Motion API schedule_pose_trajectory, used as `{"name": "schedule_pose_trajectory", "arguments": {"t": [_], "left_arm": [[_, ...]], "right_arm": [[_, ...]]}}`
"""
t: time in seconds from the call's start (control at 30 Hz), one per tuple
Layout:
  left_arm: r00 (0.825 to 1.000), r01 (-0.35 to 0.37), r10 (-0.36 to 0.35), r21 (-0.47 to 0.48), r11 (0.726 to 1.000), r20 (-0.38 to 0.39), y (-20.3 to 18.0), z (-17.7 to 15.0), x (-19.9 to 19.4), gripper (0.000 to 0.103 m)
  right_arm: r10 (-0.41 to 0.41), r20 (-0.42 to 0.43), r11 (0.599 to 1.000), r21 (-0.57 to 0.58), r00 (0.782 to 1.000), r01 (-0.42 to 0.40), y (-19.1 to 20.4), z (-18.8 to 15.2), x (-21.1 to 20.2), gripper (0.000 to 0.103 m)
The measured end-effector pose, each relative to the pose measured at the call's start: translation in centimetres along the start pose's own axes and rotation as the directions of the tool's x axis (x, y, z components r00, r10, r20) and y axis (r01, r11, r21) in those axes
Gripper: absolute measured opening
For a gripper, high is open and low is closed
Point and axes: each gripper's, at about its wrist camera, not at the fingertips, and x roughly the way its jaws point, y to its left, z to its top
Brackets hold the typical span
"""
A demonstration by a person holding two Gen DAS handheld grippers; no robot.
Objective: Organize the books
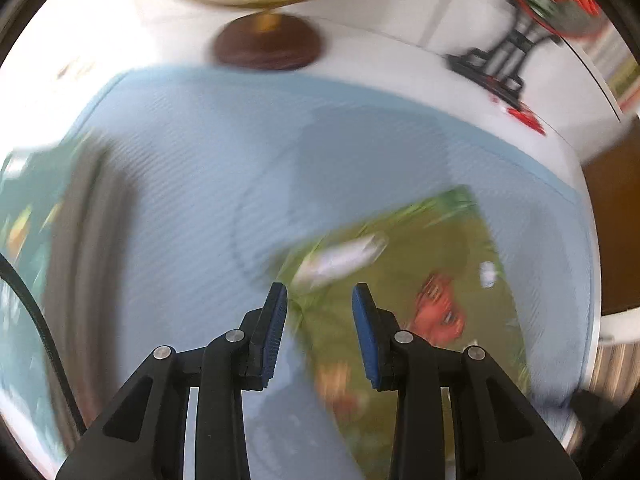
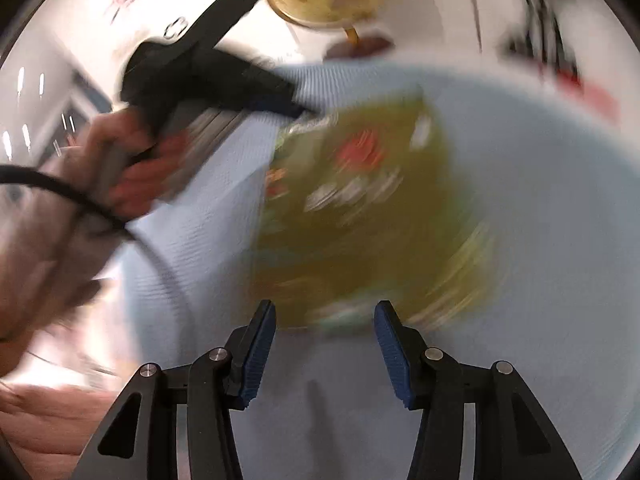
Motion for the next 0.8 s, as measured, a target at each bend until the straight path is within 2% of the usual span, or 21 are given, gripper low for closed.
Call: {"name": "schedule_pose_trajectory", "arguments": {"t": [0.07,0.1,0.2,0.27,0.33,0.43,0.53,0.6,0.63,0.7,0.8], "left_arm": [[0.999,0.027,-0.028,-0.043,0.999,-0.029,1.4,-2.0,-0.3,0.031],[0.998,0.044,-0.046,-0.055,0.998,-0.042,1.8,-2.9,-0.3,0.031],[0.993,0.097,-0.101,-0.067,0.993,-0.068,2.4,-5.0,0.3,0.032],[0.993,0.108,-0.110,-0.057,0.993,-0.042,2.2,-5.5,0.0,0.033],[0.990,0.131,-0.134,-0.047,0.990,-0.053,2.3,-5.5,-0.2,0.033],[0.972,0.218,-0.218,-0.018,0.976,-0.082,2.2,-5.7,0.1,0.033],[0.967,0.245,-0.242,0.028,0.969,-0.075,1.9,-5.8,0.3,0.034],[0.952,0.295,-0.295,-0.013,0.955,-0.082,2.8,-5.7,0.4,0.034],[0.939,0.331,-0.334,-0.047,0.942,-0.086,3.5,-5.6,0.5,0.034],[0.909,0.399,-0.407,-0.097,0.912,-0.089,4.8,-5.4,0.8,0.034],[0.875,0.461,-0.476,-0.146,0.875,-0.086,5.6,-5.1,1.5,0.034]], "right_arm": [[-0.037,-0.012,0.999,0.028,0.999,0.037,-2.4,1.4,0.7,0.050],[-0.030,-0.019,0.998,0.052,0.999,0.031,-3.9,2.1,1.2,0.049],[0.072,-0.063,0.996,0.062,0.995,-0.068,-5.6,3.3,2.4,0.047],[0.122,-0.107,0.991,0.071,0.987,-0.115,-5.6,3.4,3.6,0.047],[0.168,-0.093,0.981,0.111,0.981,-0.158,-5.1,3.1,4.0,0.048],[0.326,-0.069,0.928,0.212,0.943,-0.306,-5.0,1.9,4.2,0.048],[0.392,-0.023,0.885,0.284,0.920,-0.370,-5.2,0.9,4.3,0.048],[0.440,0.013,0.839,0.351,0.898,-0.416,-6.3,0.5,4.5,0.047],[0.457,0.022,0.817,0.384,0.889,-0.430,-6.9,0.4,4.7,0.045],[0.456,0.010,0.814,0.399,0.890,-0.422,-7.2,0.4,4.6,0.038],[0.459,-0.004,0.817,0.396,0.889,-0.420,-7.4,0.9,4.7,0.038]]}}
